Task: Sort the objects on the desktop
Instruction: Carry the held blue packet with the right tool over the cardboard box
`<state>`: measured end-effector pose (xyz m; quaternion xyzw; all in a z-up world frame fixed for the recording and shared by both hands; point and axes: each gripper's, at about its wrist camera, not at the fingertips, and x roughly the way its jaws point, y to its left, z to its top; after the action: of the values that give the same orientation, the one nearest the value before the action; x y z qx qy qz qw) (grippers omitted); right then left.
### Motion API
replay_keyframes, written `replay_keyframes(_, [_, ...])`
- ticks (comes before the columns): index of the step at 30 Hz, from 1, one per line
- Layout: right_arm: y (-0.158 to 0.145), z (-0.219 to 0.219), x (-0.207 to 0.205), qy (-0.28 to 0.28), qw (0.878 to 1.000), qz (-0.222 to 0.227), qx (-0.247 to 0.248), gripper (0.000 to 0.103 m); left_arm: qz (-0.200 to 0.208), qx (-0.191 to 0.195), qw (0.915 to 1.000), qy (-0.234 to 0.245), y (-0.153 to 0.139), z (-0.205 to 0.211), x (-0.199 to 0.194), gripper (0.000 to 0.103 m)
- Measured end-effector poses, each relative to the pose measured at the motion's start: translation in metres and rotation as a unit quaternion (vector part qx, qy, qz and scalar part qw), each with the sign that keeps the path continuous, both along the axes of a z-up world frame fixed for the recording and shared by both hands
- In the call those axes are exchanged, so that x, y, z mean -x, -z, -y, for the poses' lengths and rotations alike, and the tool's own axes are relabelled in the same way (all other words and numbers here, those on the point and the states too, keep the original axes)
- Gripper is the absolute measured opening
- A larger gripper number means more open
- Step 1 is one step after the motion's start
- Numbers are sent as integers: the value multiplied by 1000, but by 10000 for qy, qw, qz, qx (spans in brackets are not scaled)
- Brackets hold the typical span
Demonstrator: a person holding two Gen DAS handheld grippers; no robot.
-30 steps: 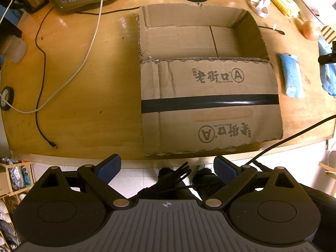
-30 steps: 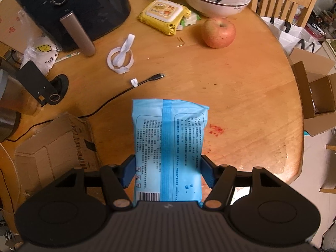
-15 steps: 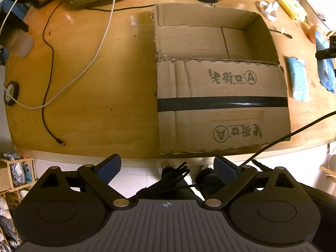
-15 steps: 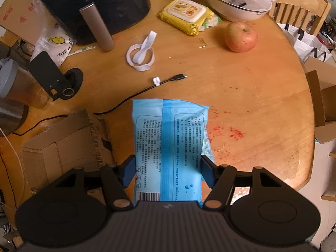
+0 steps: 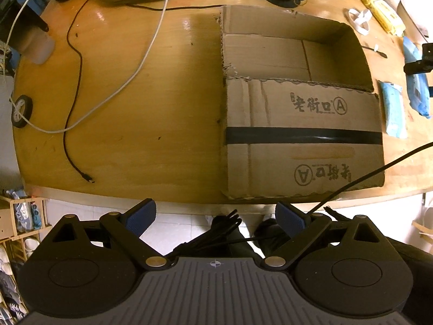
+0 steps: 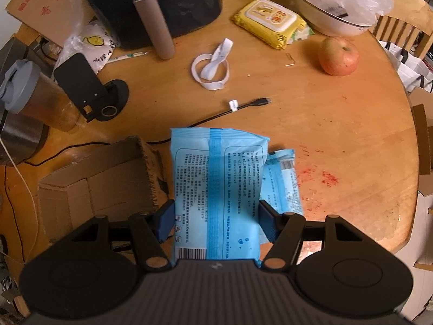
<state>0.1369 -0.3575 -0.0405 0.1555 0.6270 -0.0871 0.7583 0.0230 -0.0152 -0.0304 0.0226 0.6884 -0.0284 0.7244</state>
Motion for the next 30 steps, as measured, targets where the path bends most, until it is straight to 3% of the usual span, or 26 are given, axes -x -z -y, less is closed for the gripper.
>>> replay_keyframes(30, [-1,-62,-25,-578,9983,71,-89,63,67,68,9992,-382,0,-29,4,97])
